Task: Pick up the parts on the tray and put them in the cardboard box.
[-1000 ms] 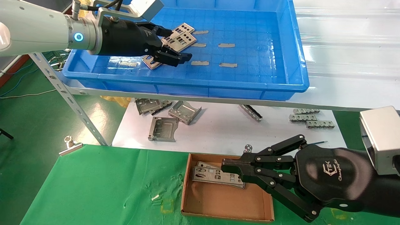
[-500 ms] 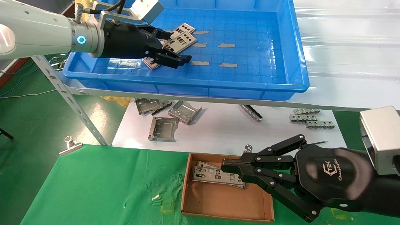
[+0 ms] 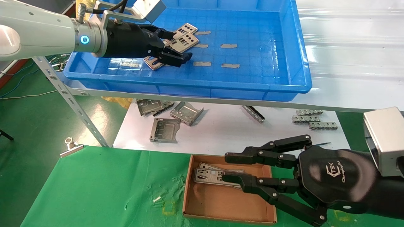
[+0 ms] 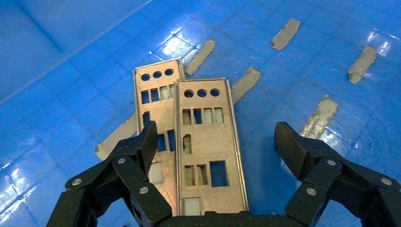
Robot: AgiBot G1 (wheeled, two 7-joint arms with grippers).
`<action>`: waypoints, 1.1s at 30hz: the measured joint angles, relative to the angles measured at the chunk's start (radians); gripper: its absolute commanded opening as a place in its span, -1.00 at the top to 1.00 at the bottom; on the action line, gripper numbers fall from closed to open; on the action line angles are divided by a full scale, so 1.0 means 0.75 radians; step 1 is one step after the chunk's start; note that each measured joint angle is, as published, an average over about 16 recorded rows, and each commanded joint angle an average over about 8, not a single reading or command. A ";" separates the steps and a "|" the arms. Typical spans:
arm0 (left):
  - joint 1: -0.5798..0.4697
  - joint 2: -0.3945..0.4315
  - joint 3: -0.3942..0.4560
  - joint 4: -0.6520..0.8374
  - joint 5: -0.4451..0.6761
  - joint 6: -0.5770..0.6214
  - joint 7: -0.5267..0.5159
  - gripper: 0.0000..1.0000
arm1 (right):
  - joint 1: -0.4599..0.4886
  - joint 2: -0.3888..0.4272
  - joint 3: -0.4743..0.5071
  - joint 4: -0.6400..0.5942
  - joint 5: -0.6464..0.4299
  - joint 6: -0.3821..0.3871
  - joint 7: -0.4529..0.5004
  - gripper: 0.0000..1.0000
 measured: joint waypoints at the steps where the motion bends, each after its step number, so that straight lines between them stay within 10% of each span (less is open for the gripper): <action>1: 0.001 0.000 0.001 -0.001 0.000 -0.002 -0.002 1.00 | 0.000 0.000 0.000 0.000 0.000 0.000 0.000 -1.00; 33: 0.004 -0.010 0.021 -0.003 -0.017 -0.019 -0.005 1.00 | 0.000 0.000 0.000 0.000 0.000 0.000 0.000 -1.00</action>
